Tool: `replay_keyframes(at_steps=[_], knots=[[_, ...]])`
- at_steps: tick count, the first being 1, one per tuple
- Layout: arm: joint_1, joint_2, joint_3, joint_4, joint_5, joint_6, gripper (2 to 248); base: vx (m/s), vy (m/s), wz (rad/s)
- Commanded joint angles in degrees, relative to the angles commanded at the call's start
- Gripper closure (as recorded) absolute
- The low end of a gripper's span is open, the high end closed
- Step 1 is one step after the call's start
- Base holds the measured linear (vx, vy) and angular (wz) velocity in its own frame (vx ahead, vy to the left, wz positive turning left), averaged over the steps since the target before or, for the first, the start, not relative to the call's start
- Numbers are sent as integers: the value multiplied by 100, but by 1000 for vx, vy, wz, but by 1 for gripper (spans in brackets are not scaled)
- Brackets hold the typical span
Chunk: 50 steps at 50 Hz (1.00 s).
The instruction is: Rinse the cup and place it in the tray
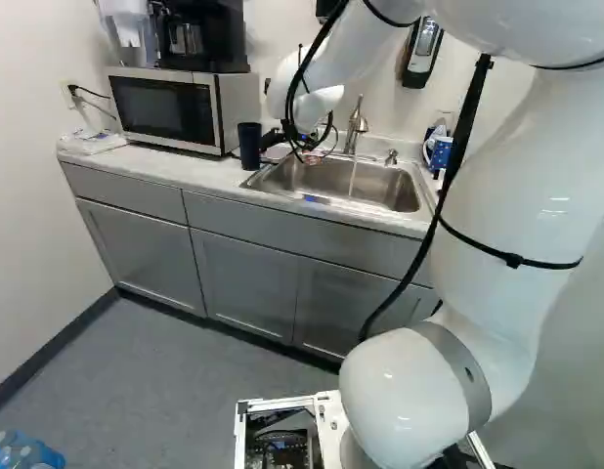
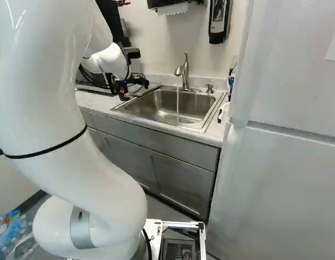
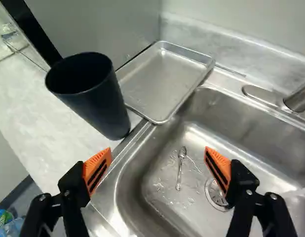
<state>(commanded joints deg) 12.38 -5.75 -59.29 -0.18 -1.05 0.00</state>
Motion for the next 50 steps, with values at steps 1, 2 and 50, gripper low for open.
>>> replay_keyframes(at_steps=[1,2,50], knots=[[17,-6,-7,-4,26,0,3,0,0,0],[33,-13,-14,-8,52,0,3,0,0,0],[512,-562,-182,-109,1025,0,3,0,0,0]])
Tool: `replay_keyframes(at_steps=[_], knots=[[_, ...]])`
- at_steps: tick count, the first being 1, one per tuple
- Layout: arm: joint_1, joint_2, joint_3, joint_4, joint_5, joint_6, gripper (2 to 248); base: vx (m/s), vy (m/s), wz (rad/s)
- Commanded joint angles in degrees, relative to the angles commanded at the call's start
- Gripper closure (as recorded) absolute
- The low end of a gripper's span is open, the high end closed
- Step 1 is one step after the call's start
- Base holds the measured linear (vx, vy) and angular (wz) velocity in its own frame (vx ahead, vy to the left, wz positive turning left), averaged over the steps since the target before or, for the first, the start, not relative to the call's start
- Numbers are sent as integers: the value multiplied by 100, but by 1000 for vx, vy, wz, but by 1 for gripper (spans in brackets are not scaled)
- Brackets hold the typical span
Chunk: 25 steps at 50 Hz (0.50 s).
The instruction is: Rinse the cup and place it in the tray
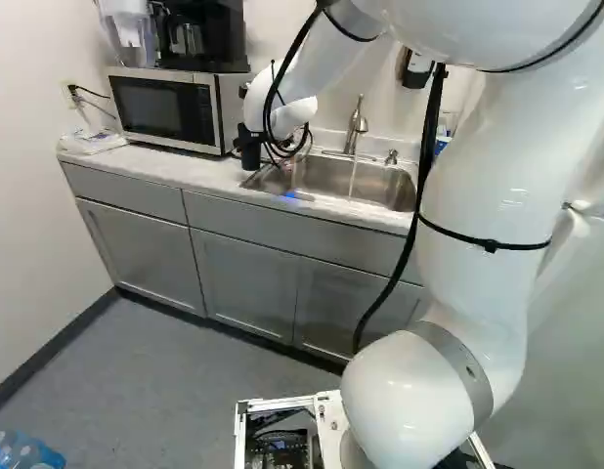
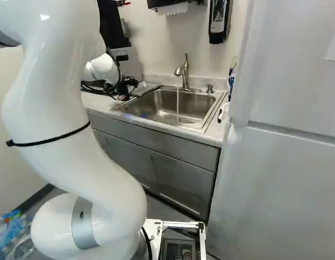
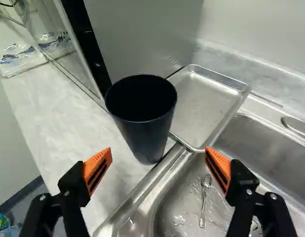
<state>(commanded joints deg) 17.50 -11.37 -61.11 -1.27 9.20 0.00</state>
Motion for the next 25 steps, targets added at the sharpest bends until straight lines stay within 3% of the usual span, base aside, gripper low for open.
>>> replay_keyframes(at_steps=[25], knots=[[10,-252,41,-100,695,0,3,0,0,0]])
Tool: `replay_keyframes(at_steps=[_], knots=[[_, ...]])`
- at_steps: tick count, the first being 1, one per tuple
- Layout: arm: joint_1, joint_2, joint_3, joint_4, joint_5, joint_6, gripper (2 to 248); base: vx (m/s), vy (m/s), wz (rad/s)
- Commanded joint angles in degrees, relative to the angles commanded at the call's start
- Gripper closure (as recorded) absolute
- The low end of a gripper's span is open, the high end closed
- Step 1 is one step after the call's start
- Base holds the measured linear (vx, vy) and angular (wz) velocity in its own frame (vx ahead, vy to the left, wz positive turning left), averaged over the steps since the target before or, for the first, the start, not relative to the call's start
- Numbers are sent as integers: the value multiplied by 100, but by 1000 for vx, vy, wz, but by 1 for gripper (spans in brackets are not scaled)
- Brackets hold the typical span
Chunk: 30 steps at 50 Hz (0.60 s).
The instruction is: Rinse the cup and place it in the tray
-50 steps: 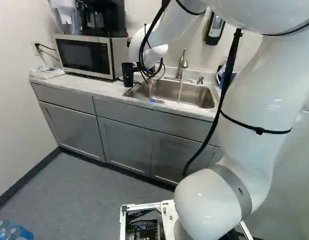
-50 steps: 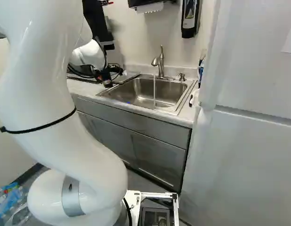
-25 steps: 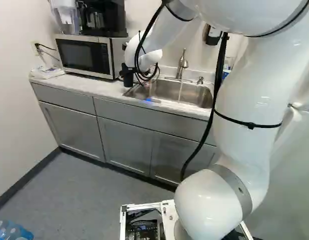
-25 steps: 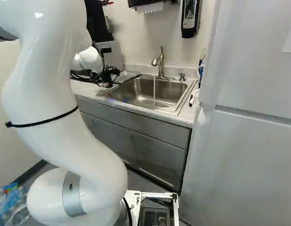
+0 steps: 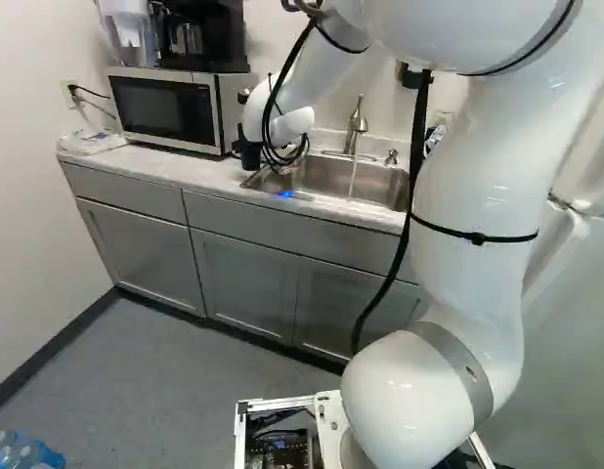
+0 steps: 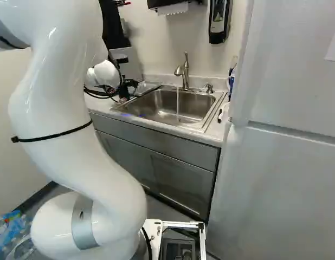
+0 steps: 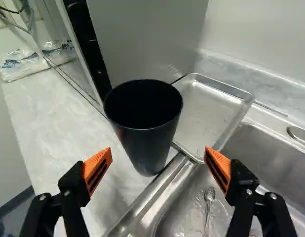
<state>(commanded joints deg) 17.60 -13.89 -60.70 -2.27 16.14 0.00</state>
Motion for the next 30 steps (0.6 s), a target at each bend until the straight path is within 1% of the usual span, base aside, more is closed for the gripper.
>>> replay_keyframes(at_steps=[30], knots=[[50,-84,292,-120,952,0,3,0,0,0]])
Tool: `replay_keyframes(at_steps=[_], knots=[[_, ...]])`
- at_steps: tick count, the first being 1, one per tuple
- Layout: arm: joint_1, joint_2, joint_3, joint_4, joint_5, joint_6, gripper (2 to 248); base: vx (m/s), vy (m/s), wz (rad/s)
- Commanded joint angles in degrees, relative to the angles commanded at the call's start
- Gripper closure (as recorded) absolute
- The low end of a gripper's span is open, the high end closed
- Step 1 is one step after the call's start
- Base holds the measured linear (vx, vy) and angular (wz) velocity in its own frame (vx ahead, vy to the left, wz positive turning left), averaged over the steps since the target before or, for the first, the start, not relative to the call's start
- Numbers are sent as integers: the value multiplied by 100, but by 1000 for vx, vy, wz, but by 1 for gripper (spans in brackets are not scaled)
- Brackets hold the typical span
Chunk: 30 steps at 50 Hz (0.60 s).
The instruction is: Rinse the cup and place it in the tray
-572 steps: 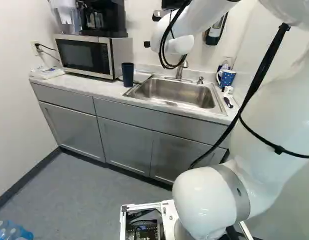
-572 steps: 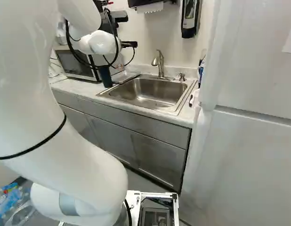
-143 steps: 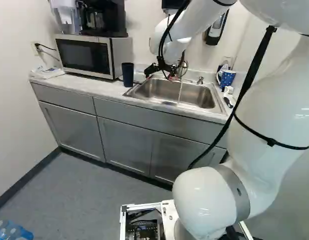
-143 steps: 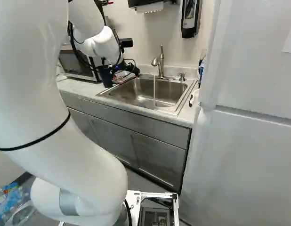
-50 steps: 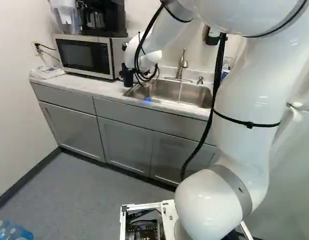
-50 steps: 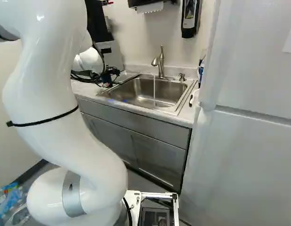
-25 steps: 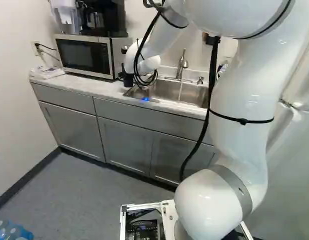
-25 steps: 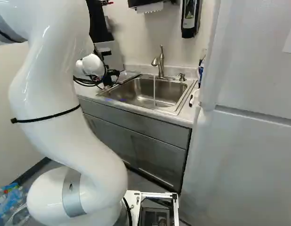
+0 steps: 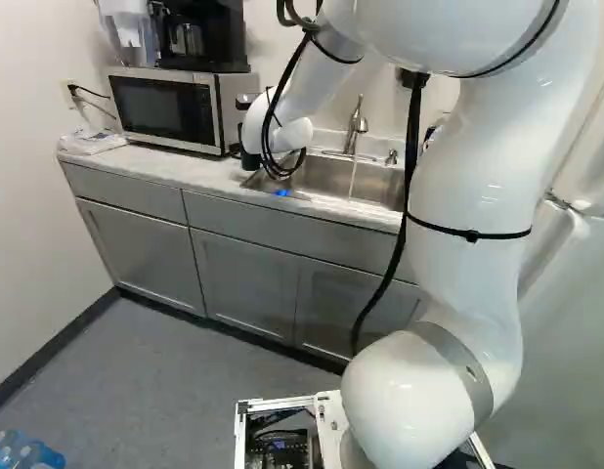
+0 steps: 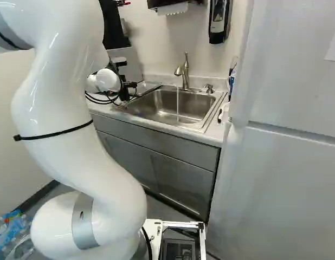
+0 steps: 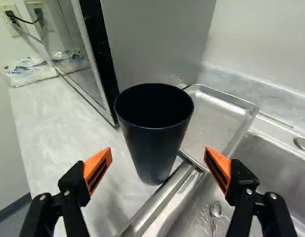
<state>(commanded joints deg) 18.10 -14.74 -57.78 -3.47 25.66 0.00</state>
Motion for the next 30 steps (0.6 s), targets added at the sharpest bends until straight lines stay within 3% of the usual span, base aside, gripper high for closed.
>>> replay_keyframes(at_steps=[30], knots=[[-32,-9,379,-120,1046,0,3,0,0,0]])
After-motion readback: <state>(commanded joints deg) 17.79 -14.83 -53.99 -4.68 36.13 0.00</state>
